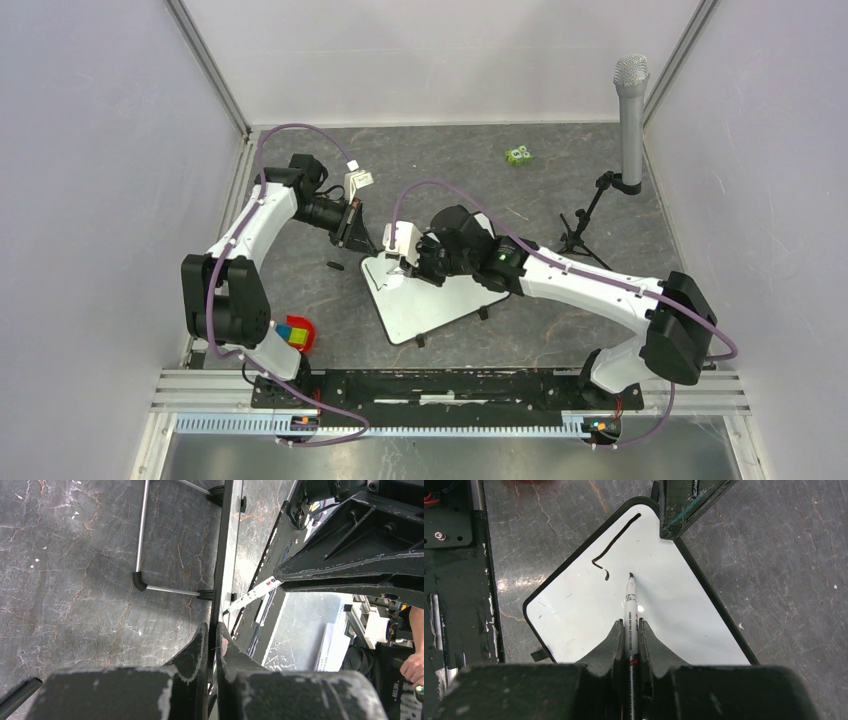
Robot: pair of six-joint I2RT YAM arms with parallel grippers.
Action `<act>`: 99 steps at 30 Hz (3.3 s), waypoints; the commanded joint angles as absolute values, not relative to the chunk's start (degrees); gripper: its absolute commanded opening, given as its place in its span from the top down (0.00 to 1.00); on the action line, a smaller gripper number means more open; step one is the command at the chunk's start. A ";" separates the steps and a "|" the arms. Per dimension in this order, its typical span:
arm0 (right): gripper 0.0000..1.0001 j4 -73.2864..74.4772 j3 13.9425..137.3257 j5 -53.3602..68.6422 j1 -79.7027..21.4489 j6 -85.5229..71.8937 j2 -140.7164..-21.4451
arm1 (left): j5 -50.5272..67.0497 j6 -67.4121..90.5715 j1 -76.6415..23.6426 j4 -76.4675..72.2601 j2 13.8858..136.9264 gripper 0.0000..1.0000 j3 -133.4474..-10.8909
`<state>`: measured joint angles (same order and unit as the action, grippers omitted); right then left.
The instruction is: Write a sentence on the whiteboard
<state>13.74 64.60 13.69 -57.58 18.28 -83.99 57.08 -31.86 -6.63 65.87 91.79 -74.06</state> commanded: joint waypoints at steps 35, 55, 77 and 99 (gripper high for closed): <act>1.00 16.13 63.65 12.47 -55.46 21.62 -82.65 | 56.65 -33.49 -7.38 66.38 90.92 0.98 -74.09; 1.00 15.19 69.32 13.98 -55.46 20.15 -86.63 | 56.43 -33.51 -7.74 66.37 91.48 0.98 -74.42; 1.00 16.43 67.25 16.17 -54.75 20.04 -81.17 | 55.90 -34.01 -7.73 66.36 91.08 0.98 -73.92; 1.00 15.96 64.69 20.67 -53.18 19.43 -79.03 | 54.15 -34.37 -8.16 66.36 90.95 0.98 -73.57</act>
<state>17.63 65.14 19.33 -53.28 20.23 -80.58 56.23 -32.64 -7.14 65.21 91.79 -74.06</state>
